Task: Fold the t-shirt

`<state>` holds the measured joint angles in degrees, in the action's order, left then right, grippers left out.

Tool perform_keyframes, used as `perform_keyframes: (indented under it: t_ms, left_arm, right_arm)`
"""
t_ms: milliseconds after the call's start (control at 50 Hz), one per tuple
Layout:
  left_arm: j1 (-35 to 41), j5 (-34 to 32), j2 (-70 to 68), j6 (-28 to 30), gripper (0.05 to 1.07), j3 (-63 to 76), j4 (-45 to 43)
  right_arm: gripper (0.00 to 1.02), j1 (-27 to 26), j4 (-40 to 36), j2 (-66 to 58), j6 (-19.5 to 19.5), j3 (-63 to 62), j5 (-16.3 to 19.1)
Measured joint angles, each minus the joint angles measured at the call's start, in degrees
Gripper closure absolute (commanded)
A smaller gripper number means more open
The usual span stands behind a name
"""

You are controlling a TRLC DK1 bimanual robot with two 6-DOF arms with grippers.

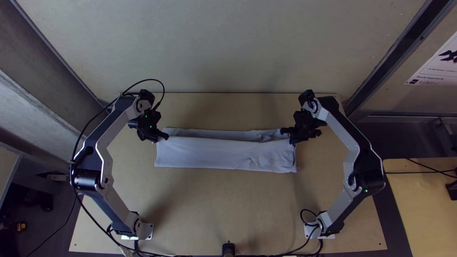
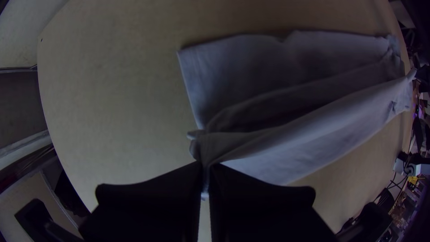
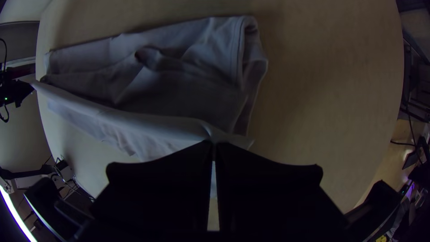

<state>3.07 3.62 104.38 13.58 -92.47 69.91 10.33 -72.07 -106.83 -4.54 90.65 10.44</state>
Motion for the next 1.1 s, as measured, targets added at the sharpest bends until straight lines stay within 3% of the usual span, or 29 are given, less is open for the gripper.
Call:
perform_keyframes:
  t_ms: [200,240,280,340,360,400,440,680,860,1100]
  left_arm:
    - [-0.57,0.0,5.79,0.02,1.04,-4.83,-0.02]
    - [-0.57,0.0,6.86,0.0,1.02,-5.35,-0.2]
    - [-0.57,0.0,7.54,-0.02,0.82,-5.75,-0.52]
    - [-0.57,-0.02,8.46,-0.07,0.22,-6.01,-1.73]
    - [-0.57,0.0,8.68,-0.07,0.08,-6.03,-2.05]
    - [-0.59,0.0,9.09,-0.15,0.09,-6.25,-2.4]
    - [-0.76,0.0,9.51,-0.35,0.09,-6.51,-2.54]
    - [-2.93,-6.19,9.73,-2.29,0.09,-6.91,-4.72]
    - [-8.41,-17.66,7.96,-3.76,0.09,-7.1,-4.94]
    - [-17.68,-34.18,2.97,-4.17,0.1,-3.43,-8.35]
  right_arm:
    - [1.0,-0.92,0.02,-7.28,0.22,6.73,0.02]
    - [0.92,-1.14,0.04,-8.83,0.33,8.04,0.02]
    - [0.74,-1.31,0.09,-9.94,0.35,9.09,0.02]
    - [0.48,-1.49,0.44,-11.45,0.35,10.14,0.0]
    - [0.36,-1.53,0.5,-11.89,0.33,10.49,-0.09]
    - [0.15,-1.81,0.55,-12.74,0.33,11.41,-0.24]
    - [0.04,-2.12,0.7,-13.42,0.33,12.13,-0.26]
    - [0.03,-4.76,3.48,-13.84,-1.46,16.22,-0.61]
    - [0.03,-6.16,3.61,-10.91,-3.82,18.93,-0.42]
    - [0.03,-6.69,3.45,-3.06,-4.11,21.07,-0.37]
